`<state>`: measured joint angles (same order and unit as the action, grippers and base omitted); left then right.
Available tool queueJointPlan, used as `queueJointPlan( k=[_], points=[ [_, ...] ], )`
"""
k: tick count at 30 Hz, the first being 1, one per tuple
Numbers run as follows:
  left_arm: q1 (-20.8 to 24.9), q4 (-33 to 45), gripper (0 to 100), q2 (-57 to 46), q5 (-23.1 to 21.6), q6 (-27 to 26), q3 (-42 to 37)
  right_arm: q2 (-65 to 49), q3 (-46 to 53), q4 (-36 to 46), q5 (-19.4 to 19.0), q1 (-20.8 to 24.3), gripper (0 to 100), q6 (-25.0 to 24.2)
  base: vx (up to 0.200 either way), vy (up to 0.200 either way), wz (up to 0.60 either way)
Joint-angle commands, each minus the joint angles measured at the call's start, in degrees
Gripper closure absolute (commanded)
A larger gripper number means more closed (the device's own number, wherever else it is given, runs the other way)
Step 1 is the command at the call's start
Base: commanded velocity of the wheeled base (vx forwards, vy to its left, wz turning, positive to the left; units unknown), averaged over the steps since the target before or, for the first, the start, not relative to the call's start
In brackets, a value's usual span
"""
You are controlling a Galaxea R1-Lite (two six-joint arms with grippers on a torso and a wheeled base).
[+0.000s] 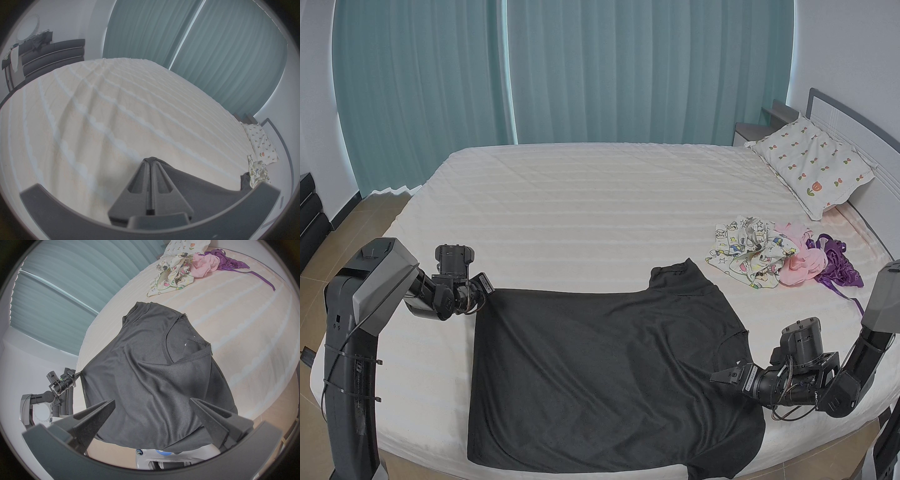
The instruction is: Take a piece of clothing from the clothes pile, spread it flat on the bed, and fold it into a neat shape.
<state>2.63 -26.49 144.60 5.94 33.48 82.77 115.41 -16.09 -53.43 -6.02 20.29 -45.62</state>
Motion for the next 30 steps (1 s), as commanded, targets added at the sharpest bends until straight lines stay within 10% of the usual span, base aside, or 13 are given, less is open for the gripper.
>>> queueJointPlan(
  k=[1, 26, 27, 30],
  points=[
    [-0.52, 1.79, 100, 2.88, 0.13, -0.25, 4.59, 0.08, -0.08, -0.01, -0.04, 0.02, 0, 0.00, 0.000, 0.000, 0.00],
    [-2.02, 12.60, 100, 9.73, 2.41, -0.34, 21.90, 0.87, -0.08, -1.50, 0.22, 0.11, 0, -0.09, 0.000, 0.000, 0.00],
    [-2.02, 13.57, 0, 9.56, 2.32, -0.34, 21.73, 0.87, -0.08, -1.50, 0.22, 0.02, 0, -0.09, 0.000, 0.000, 0.00],
    [-2.11, 14.10, 0, 9.38, 2.32, -0.16, 22.08, 0.87, 0.01, -1.50, 0.22, 0.11, 0, 0.00, 0.000, 0.000, 0.00]
  ],
)
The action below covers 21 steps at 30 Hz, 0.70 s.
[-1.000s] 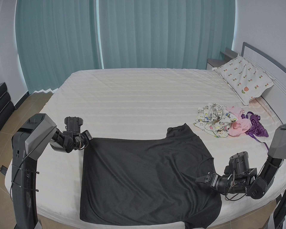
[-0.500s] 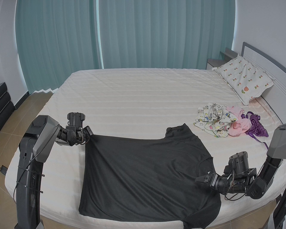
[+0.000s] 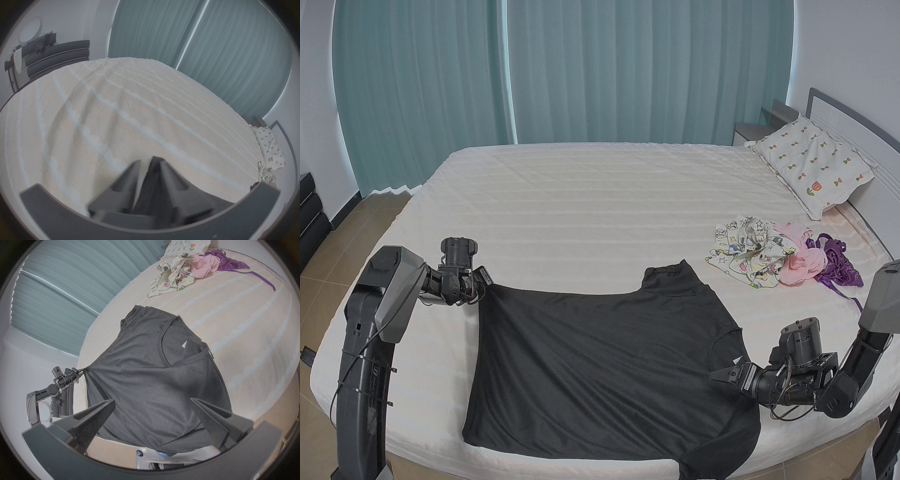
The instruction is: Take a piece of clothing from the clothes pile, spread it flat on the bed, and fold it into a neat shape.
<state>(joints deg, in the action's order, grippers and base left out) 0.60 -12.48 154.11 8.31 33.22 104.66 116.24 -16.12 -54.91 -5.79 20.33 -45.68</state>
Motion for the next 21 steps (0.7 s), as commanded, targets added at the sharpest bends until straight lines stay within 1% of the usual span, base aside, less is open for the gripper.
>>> queueJointPlan(
  k=[1, 6, 10, 13, 14, 15, 16, 19, 20, 21],
  points=[
    [-0.07, 0.09, 0, -0.30, -0.05, 0.18, 0.11, 0.04, 0.03, -0.03, -0.01, 0.06, 0, 0.06, 0.000, 0.000, 0.00],
    [-0.69, 0.27, 0, -3.03, -0.14, 0.62, -1.56, -0.05, 0.21, -0.03, -0.01, 0.23, 0, 0.06, 0.000, 0.000, 0.00],
    [-1.56, 0.09, 0, -7.51, -1.28, 0.62, -6.57, -0.22, 0.47, -0.11, -0.01, 0.23, 0, -0.02, 0.000, 0.000, 0.00],
    [-1.56, -0.44, 0, -12.87, -3.04, 0.62, -14.92, -0.31, 0.47, -0.20, -0.01, 0.14, 0, -0.02, 0.000, 0.000, 0.00],
    [-1.56, -0.44, 0, -12.87, -3.04, 0.62, -14.92, -0.31, 0.47, -0.20, -0.01, 0.14, 0, -0.02, 0.000, 0.000, 0.00],
    [-1.65, -0.61, 0, -16.48, -5.50, 0.71, -21.16, -0.31, 0.47, -0.20, -0.01, -0.12, 0, -0.02, 0.000, 0.000, 0.00],
    [-1.56, -0.79, 0, -18.23, -6.73, 0.88, -24.15, -0.31, 0.47, -0.20, -0.01, -0.21, 0, -0.02, 0.000, 0.000, 0.00],
    [-1.39, -2.37, 0, -23.16, -8.31, 1.94, -33.55, -0.22, 0.47, -0.29, 0.25, -0.38, 0, 0.06, 0.000, 0.000, 0.00],
    [-1.39, -2.37, 0, -23.16, -8.31, 1.94, -33.55, -0.22, 0.47, -0.29, 0.25, -0.38, 0, 0.06, 0.000, 0.000, 0.00],
    [-1.21, -4.83, 0, -25.88, -8.49, 2.11, -40.23, -0.22, 0.47, -0.29, 0.25, -0.38, 0, 0.06, -0.200, 0.000, 0.00]
  ],
)
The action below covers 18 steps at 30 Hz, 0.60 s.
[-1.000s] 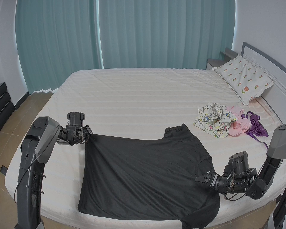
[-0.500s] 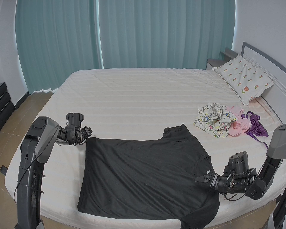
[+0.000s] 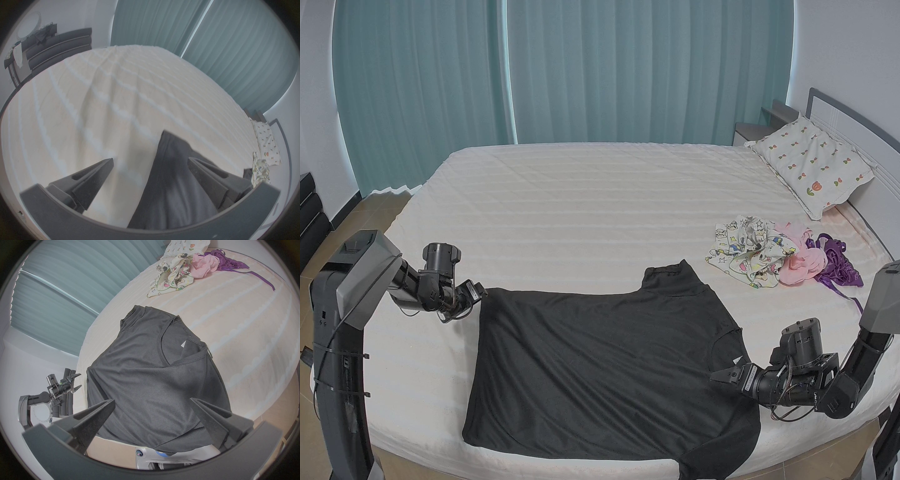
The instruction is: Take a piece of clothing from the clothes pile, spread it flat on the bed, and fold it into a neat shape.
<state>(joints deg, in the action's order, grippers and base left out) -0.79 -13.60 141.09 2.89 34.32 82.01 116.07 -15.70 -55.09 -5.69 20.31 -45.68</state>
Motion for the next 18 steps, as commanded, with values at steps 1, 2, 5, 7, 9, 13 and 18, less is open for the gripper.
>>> queueJointPlan(
  k=[1, 2, 5, 7, 9, 13, 18],
  points=[
    [0.18, -3.71, 0, -12.86, -3.06, 1.02, -17.58, -0.05, 0.06, -0.11, 0.16, -0.36, 0, 0.06, -0.200, 0.000, 0.00],
    [0.44, -7.49, 0, -15.41, -3.68, 1.19, -24.79, 0.04, 0.06, -0.11, 0.24, -0.36, 0, 0.06, -0.200, 0.000, 0.00],
    [0.97, -13.64, 0, -18.49, -5.09, 1.54, -35.69, 0.04, 0.14, -0.11, 0.24, -0.45, 0, 0.06, -0.200, 0.000, 0.00],
    [1.67, -18.04, 0, -19.63, -5.44, 1.54, -42.10, 0.04, 0.23, -0.11, 0.24, -0.53, 0, 0.06, -0.200, 0.000, 0.00],
    [2.64, -21.73, 0, -19.89, -5.44, 1.63, -47.47, 0.04, 0.32, -0.11, 0.24, -0.71, 0, 0.06, -0.200, 0.000, 0.00],
    [5.36, -29.11, 0, -19.89, -5.26, 4.71, -55.55, 0.04, 0.41, -0.19, 0.24, -0.71, 0, 0.06, -0.200, 0.000, 0.00],
    [8.70, -35.70, 0, -18.22, -5.00, 8.93, -60.91, -0.05, 0.58, -0.19, 0.24, -0.71, 0, 0.06, -0.040, 0.000, 0.00]
  ],
)
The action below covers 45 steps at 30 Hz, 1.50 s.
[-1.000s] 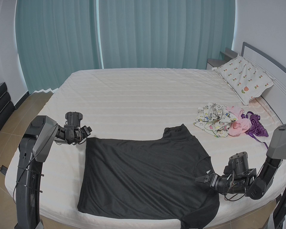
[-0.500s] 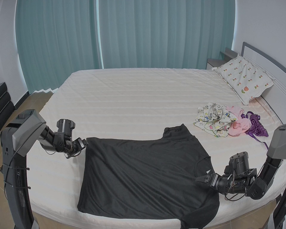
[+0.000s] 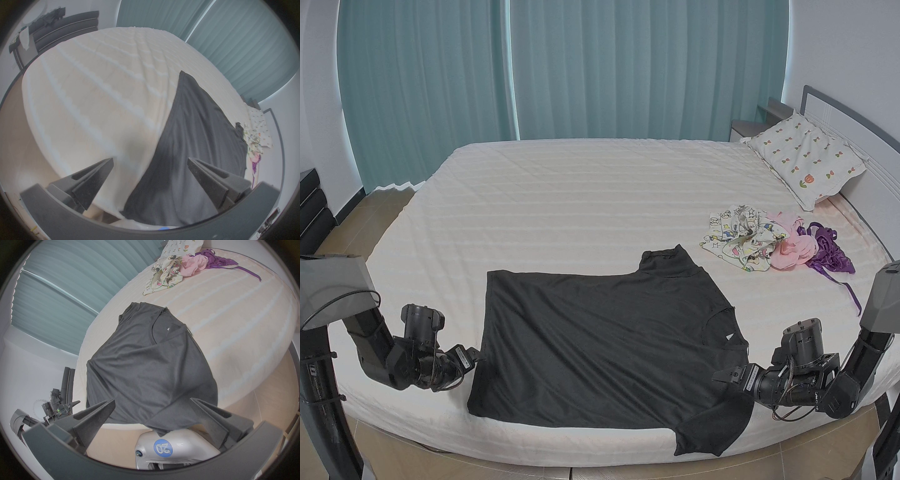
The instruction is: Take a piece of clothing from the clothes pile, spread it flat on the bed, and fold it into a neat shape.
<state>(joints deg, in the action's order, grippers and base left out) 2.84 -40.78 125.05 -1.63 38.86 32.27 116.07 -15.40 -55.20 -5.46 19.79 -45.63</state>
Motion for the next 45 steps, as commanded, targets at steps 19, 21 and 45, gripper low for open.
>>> queueJointPlan(
  k=[19, 21, 45],
  points=[
    [12.72, -18.90, 0, 7.66, 12.71, 7.19, -12.32, -0.40, 0.37, -0.08, 0.01, -0.10, 0, 0.01, 0.000, 0.000, 0.00],
    [12.72, -18.99, 0, 7.84, 12.71, 7.10, -12.14, -0.40, 0.37, -0.08, 0.01, -0.10, 0, 0.01, 0.000, 0.000, 0.00],
    [10.78, -29.10, 100, 7.66, 13.50, 7.19, -24.27, 14.63, -7.10, -2.02, 3.26, -10.47, 0, 9.33, 0.000, 0.000, 0.00]
  ],
)
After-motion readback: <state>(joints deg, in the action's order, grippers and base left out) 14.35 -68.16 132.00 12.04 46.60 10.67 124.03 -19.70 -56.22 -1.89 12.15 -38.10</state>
